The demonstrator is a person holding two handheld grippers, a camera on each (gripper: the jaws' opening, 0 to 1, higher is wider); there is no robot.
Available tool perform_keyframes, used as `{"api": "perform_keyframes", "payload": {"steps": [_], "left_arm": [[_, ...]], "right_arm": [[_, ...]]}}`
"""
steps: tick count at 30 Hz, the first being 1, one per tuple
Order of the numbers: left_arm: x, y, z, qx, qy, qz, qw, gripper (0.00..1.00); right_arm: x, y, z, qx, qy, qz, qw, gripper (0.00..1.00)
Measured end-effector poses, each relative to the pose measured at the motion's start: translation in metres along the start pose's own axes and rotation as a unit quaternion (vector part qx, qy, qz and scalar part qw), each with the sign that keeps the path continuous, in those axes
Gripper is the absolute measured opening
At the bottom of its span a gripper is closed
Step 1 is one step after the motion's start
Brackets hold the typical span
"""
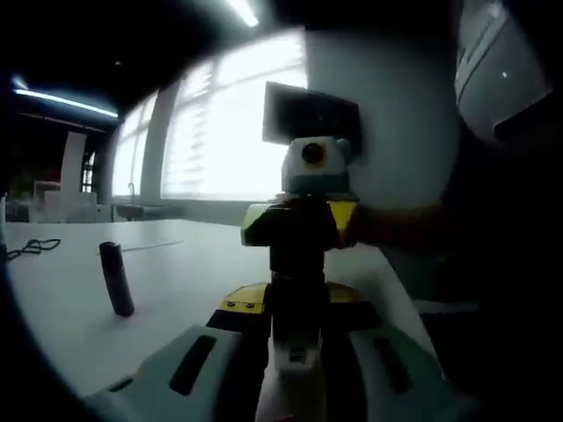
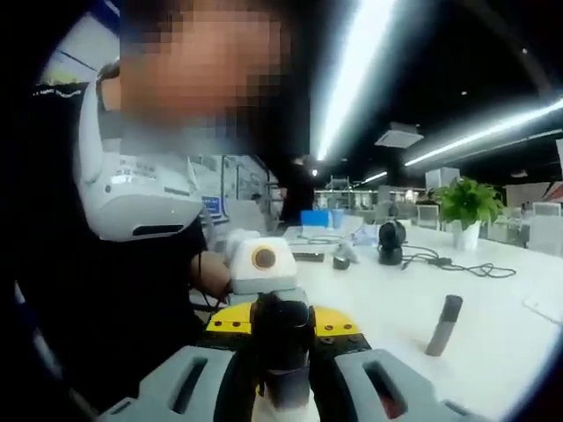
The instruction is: Pick up cosmetic bottle twist off cap place on table pick up cap screw tight cap place on table
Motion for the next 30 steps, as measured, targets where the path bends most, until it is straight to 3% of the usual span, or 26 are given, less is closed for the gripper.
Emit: {"api": "perform_keyframes", "payload": {"steps": [6, 16, 25, 28, 30], "left_arm": [[0.0001, -0.0003, 0.0006, -0.005, 0.005, 0.012, 0.9999, 0.12], [0.0003, -0.0005, 0.0009, -0.01, 0.002, -0.007, 0.9999, 0.12], [0.0, -0.0019, 0.0008, -0.01, 0.001, -0.007, 0.9999, 0.12], [0.0001, -0.0028, 0.0008, -0.009, 0.002, -0.008, 0.9999, 0.12], [0.0, -0.0025, 0.001, -0.01, 0.002, -0.008, 0.9999, 0.12]], "right_arm": [[0.0003, 0.0037, -0.0006, 0.04, -0.002, -0.005, 0.9992, 0.16], [0.0008, 0.0079, 0.0001, 0.113, -0.002, 0.003, 0.9935, 0.16], [0.0007, 0.0053, -0.0002, 0.119, 0.001, -0.001, 0.9929, 0.16], [0.0, 0.0061, -0.0005, 0.105, 0.01, 0.004, 0.9944, 0.17], [-0.0011, 0.0064, -0.0001, 0.094, 0.013, 0.015, 0.9954, 0.26]]}}
Point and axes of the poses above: the point that each gripper's makers call its tool centre point, and the gripper's own axes: z roughly forward along the fingers, y roughly to its right, x roughly out of its top, the point moved 6 cm from there along -z, roughly backward along the fingers, and after that the axes turned 1 degree about y, right-handed, at the moved point
